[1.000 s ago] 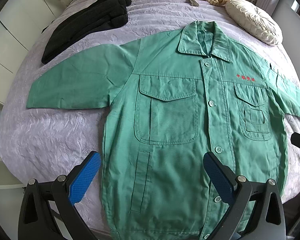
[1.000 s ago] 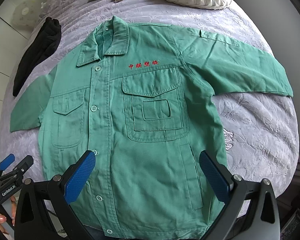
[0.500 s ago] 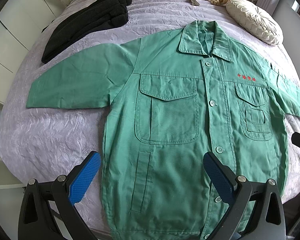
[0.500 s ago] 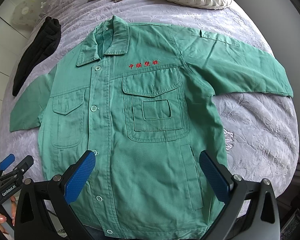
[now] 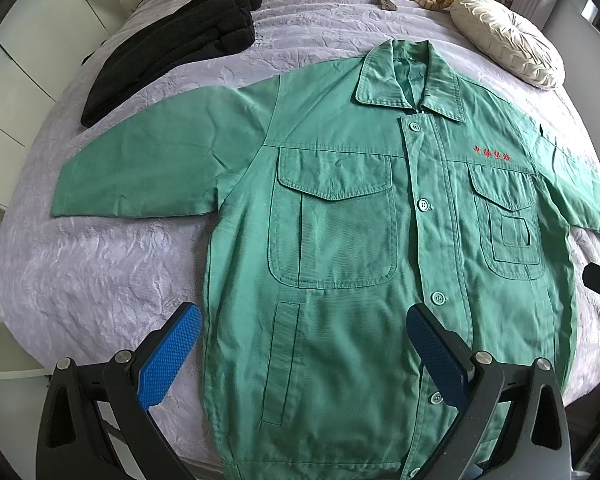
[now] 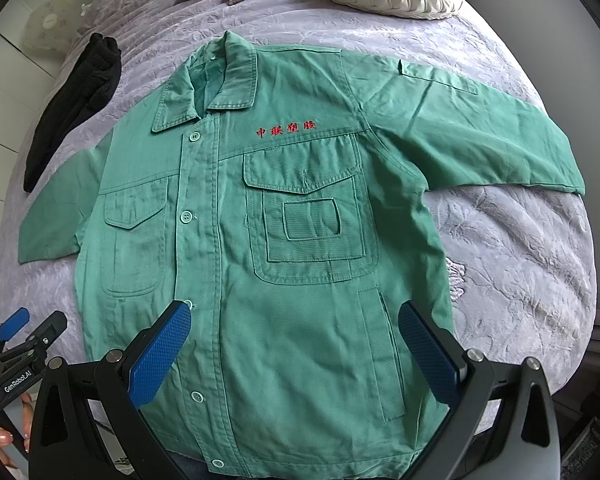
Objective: Fold large clothes
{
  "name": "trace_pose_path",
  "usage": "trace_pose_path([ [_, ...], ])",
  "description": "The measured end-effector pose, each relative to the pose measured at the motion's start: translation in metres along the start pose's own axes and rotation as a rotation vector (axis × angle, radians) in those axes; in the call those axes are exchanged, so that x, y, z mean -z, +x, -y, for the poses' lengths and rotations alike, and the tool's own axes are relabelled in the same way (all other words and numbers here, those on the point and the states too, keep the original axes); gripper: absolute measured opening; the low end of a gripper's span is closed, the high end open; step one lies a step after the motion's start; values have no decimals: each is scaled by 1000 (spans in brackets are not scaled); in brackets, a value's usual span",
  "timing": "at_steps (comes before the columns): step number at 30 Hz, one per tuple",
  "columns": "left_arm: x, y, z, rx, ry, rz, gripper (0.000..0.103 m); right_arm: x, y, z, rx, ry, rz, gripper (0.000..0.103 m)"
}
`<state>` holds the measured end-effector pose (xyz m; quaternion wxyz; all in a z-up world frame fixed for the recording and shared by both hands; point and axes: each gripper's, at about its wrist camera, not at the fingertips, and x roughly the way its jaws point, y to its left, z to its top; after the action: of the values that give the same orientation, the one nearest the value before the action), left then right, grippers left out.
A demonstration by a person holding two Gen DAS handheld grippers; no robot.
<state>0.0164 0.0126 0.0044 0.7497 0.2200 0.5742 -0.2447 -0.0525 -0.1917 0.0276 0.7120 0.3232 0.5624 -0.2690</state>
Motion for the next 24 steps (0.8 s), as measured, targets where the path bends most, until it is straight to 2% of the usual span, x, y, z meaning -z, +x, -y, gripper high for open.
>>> trace_pose_path([
  [7,0,6,0,17,-7,-11,103,1,3,0,12,-4,-7,103],
  [13,-7,23,-24,113,-47,-18,103,4,5,-8,-13,-5,32,103],
  [17,-15,42,-70,182,-124,9,103,7,16,-30,-71,-44,-5,103],
  [21,-30,68,-145,153,-231,83,103,14,33,-63,-102,-91,-39,103],
  [24,-42,96,-214,121,-360,126,103,19,48,-93,-133,-128,-63,103],
])
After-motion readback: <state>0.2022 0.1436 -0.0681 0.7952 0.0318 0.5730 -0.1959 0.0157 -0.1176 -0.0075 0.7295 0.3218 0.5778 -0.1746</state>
